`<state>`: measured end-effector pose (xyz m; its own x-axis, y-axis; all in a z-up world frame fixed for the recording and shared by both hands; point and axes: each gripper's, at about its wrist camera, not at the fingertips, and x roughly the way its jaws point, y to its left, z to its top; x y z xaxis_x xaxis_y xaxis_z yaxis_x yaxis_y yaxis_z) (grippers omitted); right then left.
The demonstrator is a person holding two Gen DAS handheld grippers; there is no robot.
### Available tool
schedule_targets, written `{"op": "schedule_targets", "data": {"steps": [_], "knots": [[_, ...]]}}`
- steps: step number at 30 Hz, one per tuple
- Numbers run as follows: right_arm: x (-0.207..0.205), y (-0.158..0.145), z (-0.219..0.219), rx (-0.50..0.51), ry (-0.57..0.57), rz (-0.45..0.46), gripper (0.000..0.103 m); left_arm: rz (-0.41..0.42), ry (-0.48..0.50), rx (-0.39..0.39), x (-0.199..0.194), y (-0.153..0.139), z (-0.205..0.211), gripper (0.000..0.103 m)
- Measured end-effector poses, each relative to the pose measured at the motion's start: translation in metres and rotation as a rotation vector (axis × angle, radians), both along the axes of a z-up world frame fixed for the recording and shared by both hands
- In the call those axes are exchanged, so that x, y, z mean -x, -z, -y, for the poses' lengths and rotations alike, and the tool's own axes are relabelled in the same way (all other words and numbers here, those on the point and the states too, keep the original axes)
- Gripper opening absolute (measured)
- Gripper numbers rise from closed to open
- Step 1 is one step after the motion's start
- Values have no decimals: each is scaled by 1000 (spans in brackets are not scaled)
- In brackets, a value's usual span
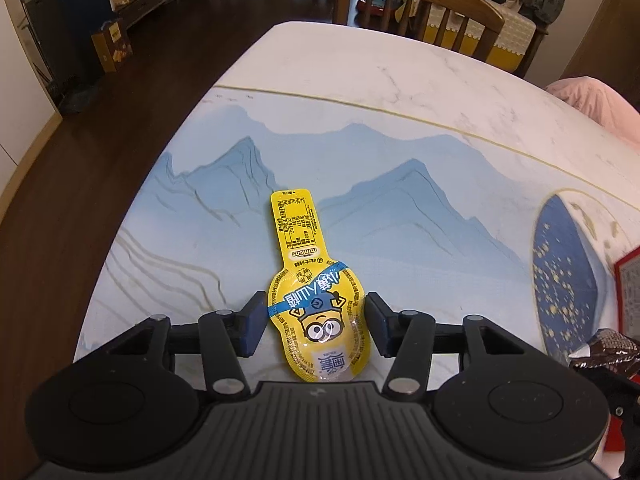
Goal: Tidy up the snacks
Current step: 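Carry the yellow jelly stick and M&M's packet over the box with both grippers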
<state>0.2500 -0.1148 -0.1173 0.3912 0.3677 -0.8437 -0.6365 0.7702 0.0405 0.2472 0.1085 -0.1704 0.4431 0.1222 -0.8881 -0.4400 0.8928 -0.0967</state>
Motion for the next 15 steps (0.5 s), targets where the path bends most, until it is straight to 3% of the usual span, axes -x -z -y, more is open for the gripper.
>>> {"op": "schedule_targets", "data": {"steps": [7,15], "knots": [[20,-18,23,-37,51,-9,29,8,25,24,30,-18,9,52],[44,-51,61,-88,124,22,29,75,126,26,61,-67,46,52]]}}
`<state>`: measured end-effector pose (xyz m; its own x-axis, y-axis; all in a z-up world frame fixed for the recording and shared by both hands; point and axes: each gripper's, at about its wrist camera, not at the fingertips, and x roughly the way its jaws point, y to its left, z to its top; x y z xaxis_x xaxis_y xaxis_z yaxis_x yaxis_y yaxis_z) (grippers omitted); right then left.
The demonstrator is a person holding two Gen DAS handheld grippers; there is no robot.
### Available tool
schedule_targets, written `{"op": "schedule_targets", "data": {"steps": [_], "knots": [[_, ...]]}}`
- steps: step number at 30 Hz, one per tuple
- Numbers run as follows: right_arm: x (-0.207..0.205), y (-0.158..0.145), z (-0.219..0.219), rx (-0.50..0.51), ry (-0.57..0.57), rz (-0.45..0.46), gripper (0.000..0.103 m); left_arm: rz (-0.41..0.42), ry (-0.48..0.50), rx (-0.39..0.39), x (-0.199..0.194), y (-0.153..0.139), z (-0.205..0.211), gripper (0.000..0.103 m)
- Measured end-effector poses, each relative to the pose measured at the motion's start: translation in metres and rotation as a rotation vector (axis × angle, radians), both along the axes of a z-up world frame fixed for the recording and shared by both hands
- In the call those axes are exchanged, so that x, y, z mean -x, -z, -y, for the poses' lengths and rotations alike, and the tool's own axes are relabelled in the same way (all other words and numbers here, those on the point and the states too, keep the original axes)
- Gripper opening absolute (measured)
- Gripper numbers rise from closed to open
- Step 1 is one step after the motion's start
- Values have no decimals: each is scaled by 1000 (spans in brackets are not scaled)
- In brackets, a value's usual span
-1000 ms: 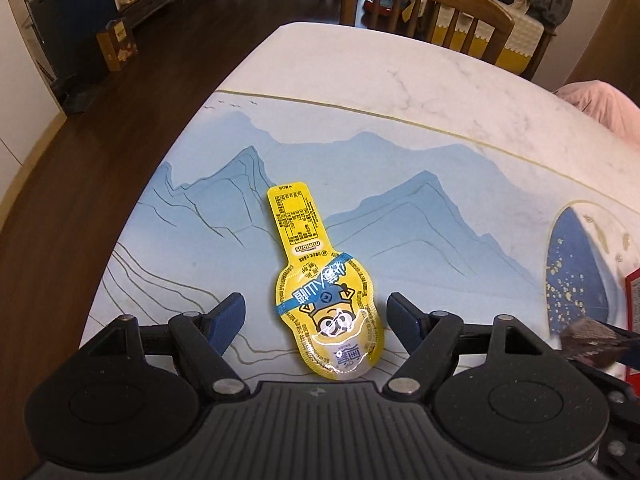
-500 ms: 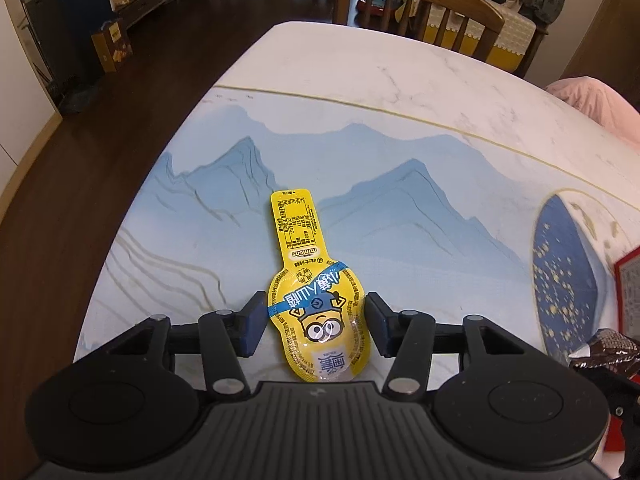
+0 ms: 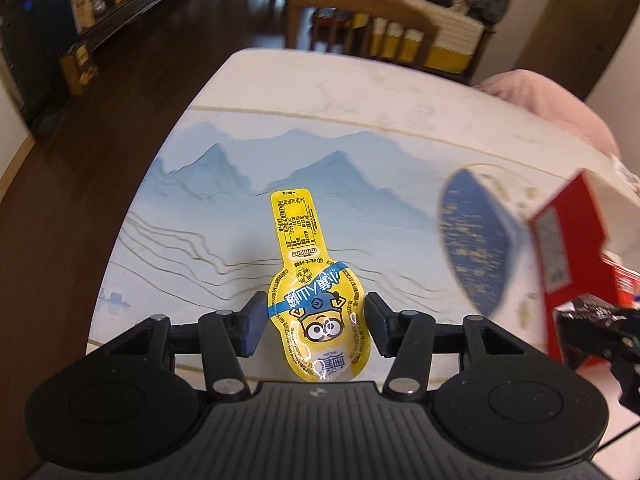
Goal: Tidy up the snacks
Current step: 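Carry the yellow jelly stick and M&M's packet over the box with both grippers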
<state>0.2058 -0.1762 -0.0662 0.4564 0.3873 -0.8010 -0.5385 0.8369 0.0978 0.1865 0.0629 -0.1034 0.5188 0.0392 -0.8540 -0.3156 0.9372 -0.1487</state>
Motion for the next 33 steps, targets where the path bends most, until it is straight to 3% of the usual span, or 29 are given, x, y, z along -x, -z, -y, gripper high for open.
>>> {"op": "schedule_targets", "data": {"steps": [9,19,25,33], "knots": [[19,-35,61,-33,111,65,29,91,178,-2,11,-52,67,52],[15,-45,139,-23,256,111,29,140,389,-18,-10,-84,160,52],[2,-37,180,-2,324,112,29,135,481,-42,-28,-86,211,52],[-21,-18,225,32,374,95,29,74,530,-55,-57,-66,261,52]]}}
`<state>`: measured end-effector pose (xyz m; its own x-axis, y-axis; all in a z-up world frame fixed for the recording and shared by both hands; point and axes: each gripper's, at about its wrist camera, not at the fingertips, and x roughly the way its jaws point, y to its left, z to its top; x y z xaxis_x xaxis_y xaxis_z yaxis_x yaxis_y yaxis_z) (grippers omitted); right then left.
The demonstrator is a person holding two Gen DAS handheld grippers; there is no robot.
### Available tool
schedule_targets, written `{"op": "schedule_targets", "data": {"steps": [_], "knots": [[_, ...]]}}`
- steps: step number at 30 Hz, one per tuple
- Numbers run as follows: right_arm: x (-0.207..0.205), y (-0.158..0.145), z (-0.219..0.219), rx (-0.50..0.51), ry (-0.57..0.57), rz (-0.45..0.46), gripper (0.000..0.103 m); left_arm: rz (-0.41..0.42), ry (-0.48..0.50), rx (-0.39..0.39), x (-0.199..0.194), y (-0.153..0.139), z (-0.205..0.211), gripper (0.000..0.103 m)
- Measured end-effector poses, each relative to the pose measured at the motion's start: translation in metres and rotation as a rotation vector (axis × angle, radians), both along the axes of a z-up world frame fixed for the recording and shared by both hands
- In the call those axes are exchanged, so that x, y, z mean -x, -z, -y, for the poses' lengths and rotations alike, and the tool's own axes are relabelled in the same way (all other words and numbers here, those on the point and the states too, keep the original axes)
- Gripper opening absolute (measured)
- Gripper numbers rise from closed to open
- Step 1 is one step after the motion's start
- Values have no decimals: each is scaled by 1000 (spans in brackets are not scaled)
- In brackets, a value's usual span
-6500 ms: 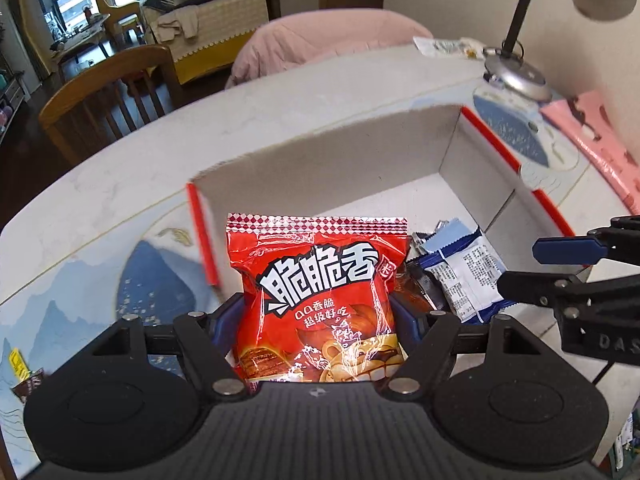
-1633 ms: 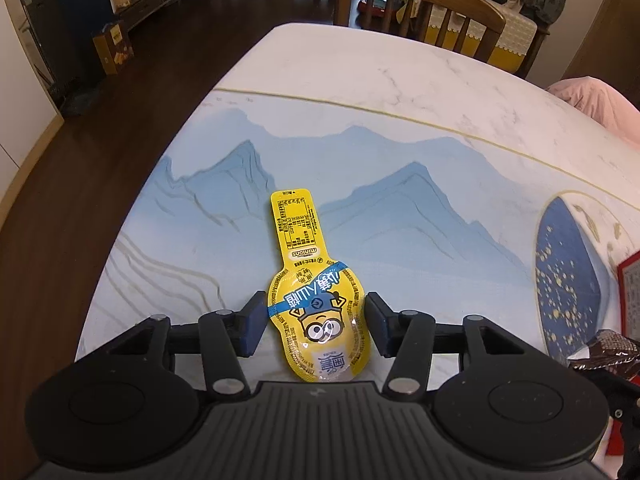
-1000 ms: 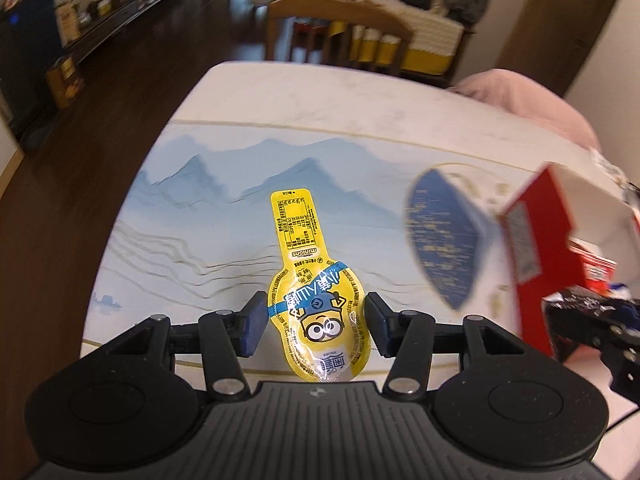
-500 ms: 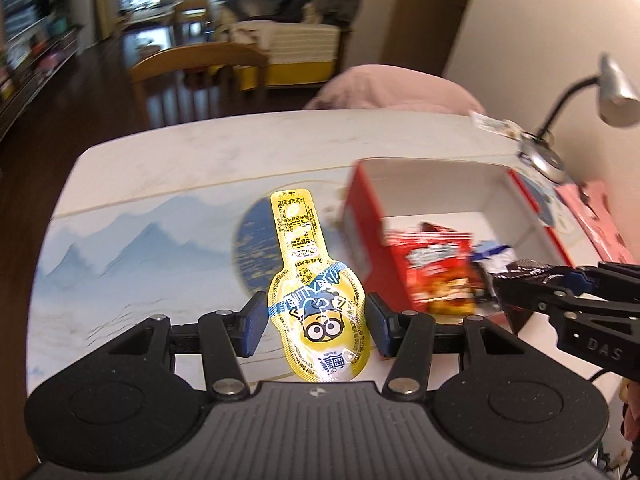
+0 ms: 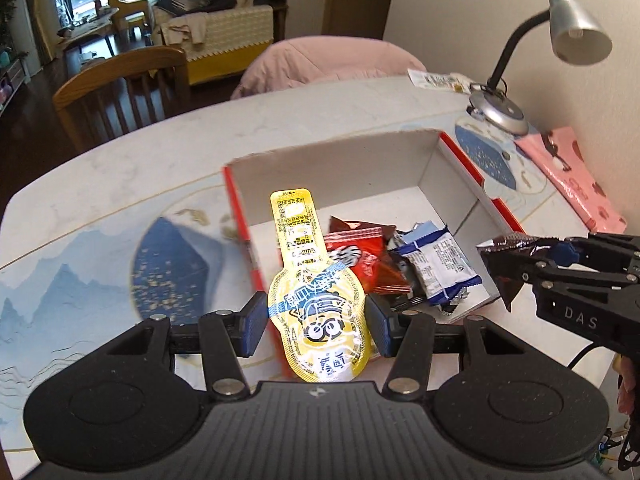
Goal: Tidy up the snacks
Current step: 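Carry the yellow jelly stick and M&M's packet over the box with both grippers, then lower both grippers into the box and open them to release the snacks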
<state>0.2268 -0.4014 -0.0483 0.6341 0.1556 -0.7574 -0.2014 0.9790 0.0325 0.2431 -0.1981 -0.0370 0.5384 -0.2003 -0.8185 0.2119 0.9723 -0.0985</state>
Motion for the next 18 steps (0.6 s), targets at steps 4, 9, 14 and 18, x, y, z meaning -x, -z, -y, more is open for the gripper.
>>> {"op": "schedule_targets", "data": {"steps": [4,9,14,18], "knots": [[-15,13,9,14,-2,-20,29,-20,17,-29,-13,12,21,52],[-31,30,13,39,-14,-48,29,-55,22,-59,-29,28,39,52],[-39,43,10,60,-40,-69,29,-82,9,-80,-39,40,47,52],[-41,51,10,70,-57,-91,30,-93,4,-92,-42,48,52,53]]}}
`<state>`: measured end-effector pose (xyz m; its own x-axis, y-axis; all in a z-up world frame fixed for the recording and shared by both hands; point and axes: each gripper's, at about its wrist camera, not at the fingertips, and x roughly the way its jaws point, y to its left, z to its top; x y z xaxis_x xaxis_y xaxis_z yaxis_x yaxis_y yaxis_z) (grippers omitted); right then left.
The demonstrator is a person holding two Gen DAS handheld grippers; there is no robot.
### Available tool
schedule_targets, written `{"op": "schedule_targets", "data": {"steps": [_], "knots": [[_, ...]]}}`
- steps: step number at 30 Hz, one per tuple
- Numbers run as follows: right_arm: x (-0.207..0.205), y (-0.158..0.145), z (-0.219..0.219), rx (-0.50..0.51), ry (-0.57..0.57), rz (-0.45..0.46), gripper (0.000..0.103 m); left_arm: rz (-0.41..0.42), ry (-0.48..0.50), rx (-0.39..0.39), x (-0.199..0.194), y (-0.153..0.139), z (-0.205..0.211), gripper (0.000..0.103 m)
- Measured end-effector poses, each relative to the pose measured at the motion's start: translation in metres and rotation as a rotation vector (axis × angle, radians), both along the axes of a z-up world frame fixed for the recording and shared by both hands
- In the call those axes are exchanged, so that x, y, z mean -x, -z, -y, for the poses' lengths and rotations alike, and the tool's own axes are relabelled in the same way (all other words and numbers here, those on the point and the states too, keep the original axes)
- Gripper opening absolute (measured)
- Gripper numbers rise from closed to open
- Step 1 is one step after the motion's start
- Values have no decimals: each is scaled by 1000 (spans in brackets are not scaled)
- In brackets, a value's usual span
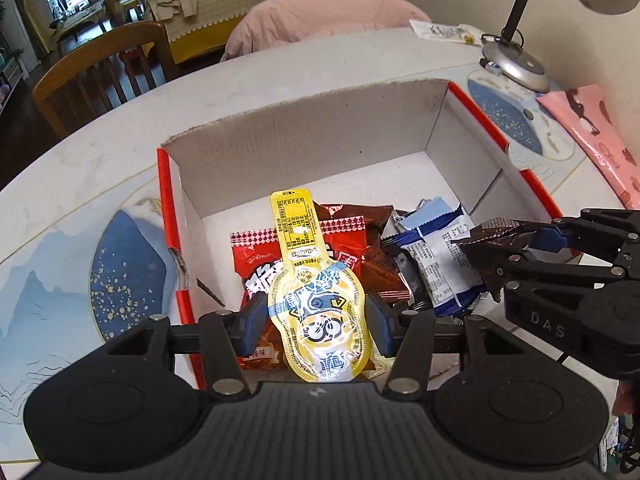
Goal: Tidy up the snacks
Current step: 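Lower both grippers into the box and open them to release the snacks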
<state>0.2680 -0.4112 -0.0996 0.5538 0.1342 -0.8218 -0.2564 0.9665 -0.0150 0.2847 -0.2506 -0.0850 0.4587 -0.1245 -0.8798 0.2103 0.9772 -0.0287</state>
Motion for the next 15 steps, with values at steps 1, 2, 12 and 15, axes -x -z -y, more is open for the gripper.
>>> {"op": "schedule_targets", "data": {"steps": [1,2,12,15], "knots": [[-2,2,1,-1,-3,-6,30,0,-2,1,0,1,1,53],[-1,3,2,-3,-9,-10,30,1,-5,2,0,2,1,53],[0,2,6,-21,-41,-27,34,4,-43,20,2,1,-2,56],[3,-3,7,-27,-40,-16,39,13,-42,31,6,-2,-4,57]]}}
